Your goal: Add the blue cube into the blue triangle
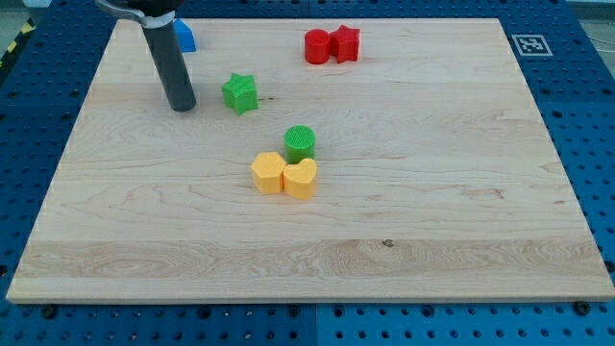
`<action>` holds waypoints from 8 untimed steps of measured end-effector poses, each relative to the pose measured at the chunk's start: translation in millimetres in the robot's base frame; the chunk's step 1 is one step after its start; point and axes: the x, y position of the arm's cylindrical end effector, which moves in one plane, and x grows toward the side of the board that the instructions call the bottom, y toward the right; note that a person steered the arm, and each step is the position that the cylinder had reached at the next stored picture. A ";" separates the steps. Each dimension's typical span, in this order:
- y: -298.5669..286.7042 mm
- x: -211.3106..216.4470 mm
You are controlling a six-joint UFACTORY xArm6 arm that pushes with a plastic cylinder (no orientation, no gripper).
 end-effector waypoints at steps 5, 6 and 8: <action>-24.9 -37.2; -5.2 -31.7; -0.3 -48.6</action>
